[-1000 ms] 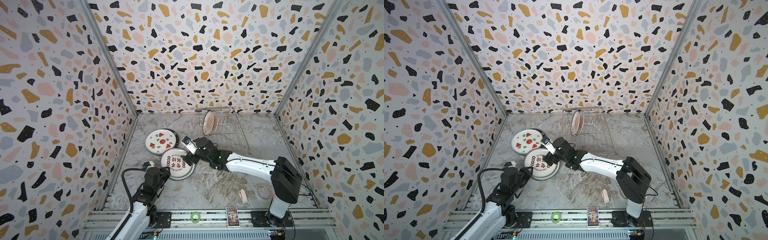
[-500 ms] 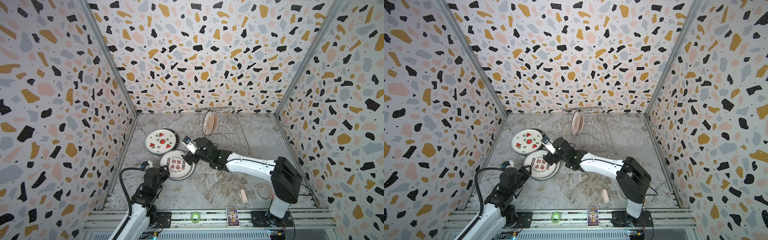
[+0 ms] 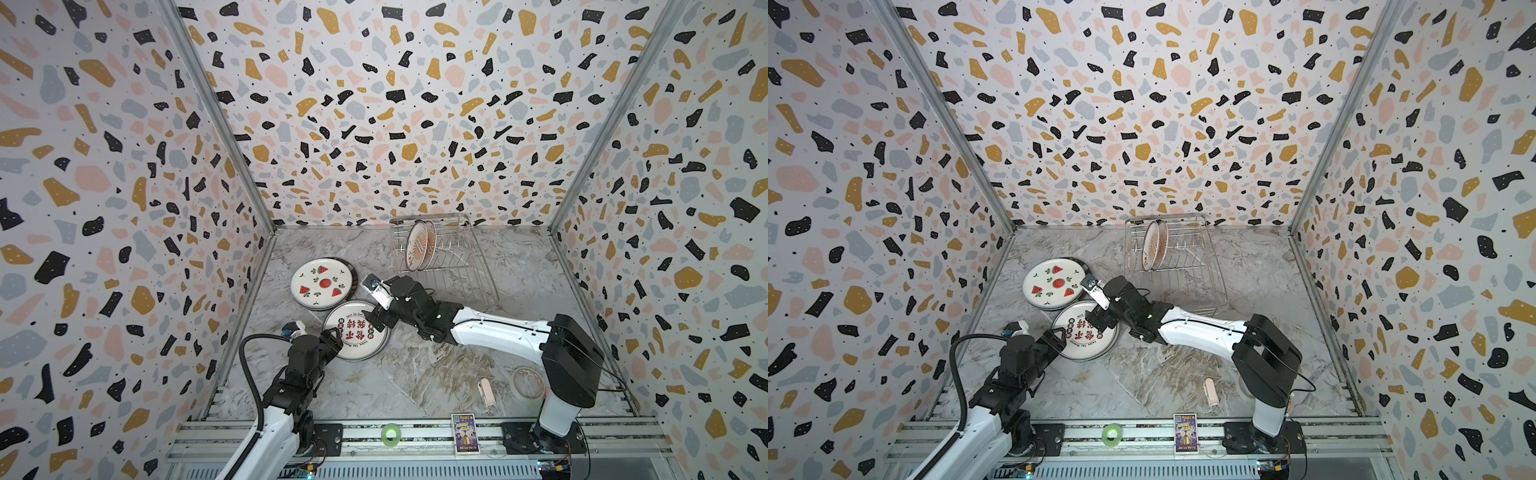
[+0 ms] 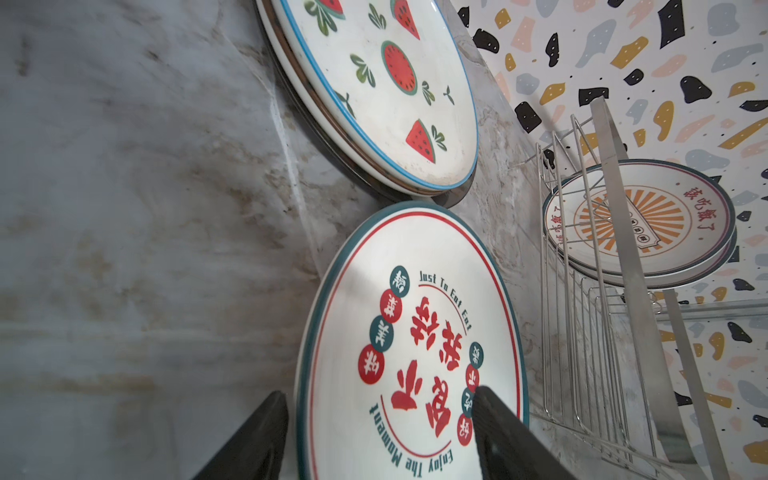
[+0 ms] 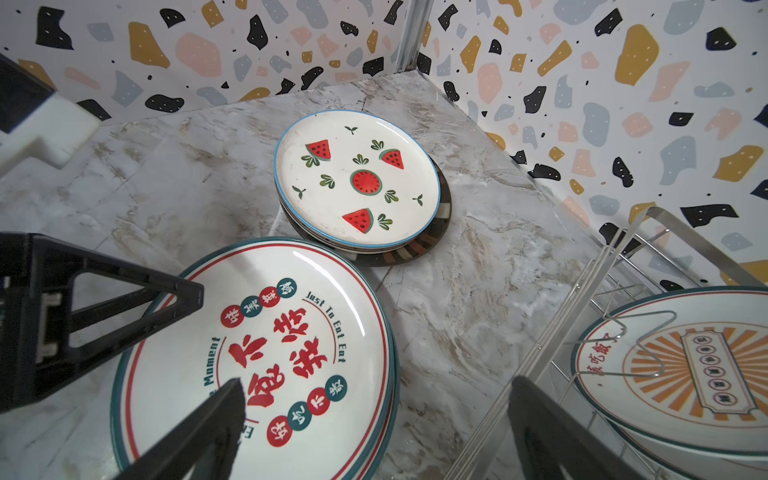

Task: Unload the plates from the dish rack
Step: Place the plate among the plates, then pick up the plate from the dish rack.

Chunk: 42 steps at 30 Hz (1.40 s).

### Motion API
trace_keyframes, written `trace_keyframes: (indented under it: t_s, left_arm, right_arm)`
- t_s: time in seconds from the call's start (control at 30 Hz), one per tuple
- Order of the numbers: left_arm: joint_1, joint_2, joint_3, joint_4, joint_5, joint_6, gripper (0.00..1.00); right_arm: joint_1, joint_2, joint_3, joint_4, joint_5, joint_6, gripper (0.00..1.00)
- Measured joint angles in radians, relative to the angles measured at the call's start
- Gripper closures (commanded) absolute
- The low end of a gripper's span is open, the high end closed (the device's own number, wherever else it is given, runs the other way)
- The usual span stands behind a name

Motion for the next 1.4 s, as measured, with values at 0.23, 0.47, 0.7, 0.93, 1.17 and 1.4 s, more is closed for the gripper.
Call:
trace_keyframes:
  t_s: [0.23,0.47,0.7,0.93,1.17,1.4]
  left_arm:
    - [0.000,-0.028,0.000,0.005,-0.013,0.002,0.37]
    - [0.000,-0.024,0.002,0.007,-0.010,0.038,0.07]
    - [0.000,-0.085,0.044,0.073,0.040,0.134,0.00]
    - [-0.004,-0.011,0.099,0.251,0.120,0.148,0.00]
    - [-0.034,0.083,0.174,0.382,0.155,0.180,0.00]
    - [-0.146,0.217,0.203,0.509,0.169,0.209,0.00]
  right_arm:
    - [0.001,0.000,0.000,0.001,0.028,0.000,0.01]
    - [-0.010,-0.007,-0.001,0.023,0.061,0.023,0.00]
    - [-0.117,-0.124,-0.031,0.049,0.037,0.130,0.01]
    - [-0.289,-0.179,-0.018,0.057,-0.007,0.246,0.01]
    - [-0.341,-0.101,0.091,0.000,0.018,0.240,0.05]
    - [-0.429,0.047,0.270,-0.070,-0.034,0.276,0.30]
